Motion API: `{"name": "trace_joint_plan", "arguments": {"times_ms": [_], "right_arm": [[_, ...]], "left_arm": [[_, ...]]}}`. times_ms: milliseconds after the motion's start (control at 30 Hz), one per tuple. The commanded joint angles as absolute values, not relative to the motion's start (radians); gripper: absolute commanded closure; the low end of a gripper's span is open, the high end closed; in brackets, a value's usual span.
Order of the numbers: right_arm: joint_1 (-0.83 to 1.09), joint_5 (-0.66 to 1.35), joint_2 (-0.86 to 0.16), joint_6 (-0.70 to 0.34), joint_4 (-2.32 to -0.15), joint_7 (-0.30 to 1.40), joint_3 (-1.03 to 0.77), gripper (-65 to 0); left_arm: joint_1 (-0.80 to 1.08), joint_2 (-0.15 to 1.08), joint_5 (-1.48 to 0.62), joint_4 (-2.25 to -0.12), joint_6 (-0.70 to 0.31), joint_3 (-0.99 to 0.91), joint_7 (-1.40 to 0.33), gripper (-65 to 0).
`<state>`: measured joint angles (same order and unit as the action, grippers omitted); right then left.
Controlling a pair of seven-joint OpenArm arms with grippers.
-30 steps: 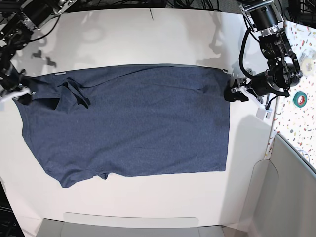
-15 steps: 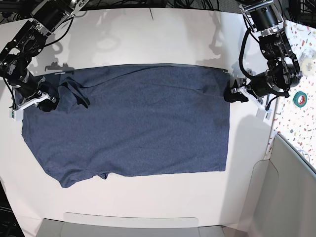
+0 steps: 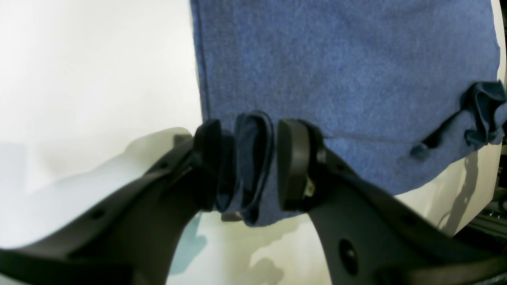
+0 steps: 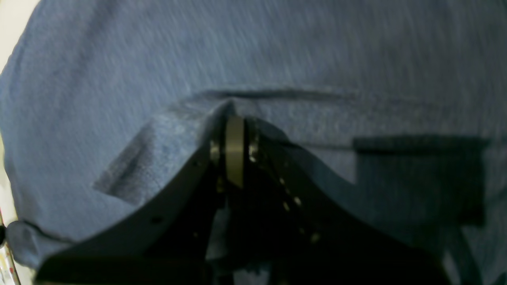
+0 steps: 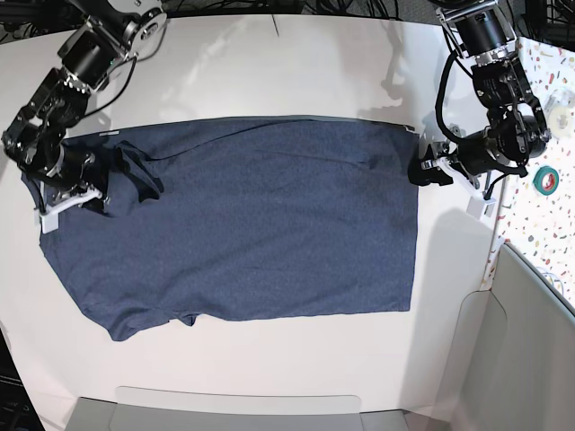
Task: Layout the t-shirt on the table in an organized manner, then fold the t-shirt properly
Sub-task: 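Regrasp the shoulder corner with the right gripper while the left gripper holds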
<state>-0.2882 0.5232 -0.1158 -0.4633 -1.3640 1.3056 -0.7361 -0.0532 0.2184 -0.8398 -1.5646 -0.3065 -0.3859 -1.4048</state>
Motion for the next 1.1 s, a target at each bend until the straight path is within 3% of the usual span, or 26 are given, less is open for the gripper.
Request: {"name": "trace_joint_plan", "arguments": {"times_ms": [0, 300, 700, 967, 1067], "right_arm": [[-0.323, 0.521, -0.128, -0.464, -1.366, 1.279, -0.736, 0.0], [-0.378, 0.513, -0.125, -0.464, -1.363, 1.221, -0.734, 0.0], [-0.321, 0.515, -0.125, -0.469, -1.713, 1.219, -0.736, 0.0], [-0.266, 0.507, -0.127, -0.469, -1.799, 1.210, -0.742, 0.0], [-0.222, 0.507, -0.130, -0.469, -1.799, 1.109, -0.742, 0.0]], "left_arm": [[-0.065, 0.231, -0.857, -1.580, -0.306, -0.390, -1.396, -23.3], [-0.067, 0.232, -0.857, -1.581, -0.306, -0.392, -1.396, -23.3], [-0.077, 0.232, -0.857, -1.592, -0.308, -0.394, -1.396, -22.9], [-0.077, 0.219, -0.857, -1.695, -0.309, -0.381, -1.396, -11.5], [-0.076, 0.216, -0.857, -1.710, -0.309, -0.361, -1.396, -6.6]]}}
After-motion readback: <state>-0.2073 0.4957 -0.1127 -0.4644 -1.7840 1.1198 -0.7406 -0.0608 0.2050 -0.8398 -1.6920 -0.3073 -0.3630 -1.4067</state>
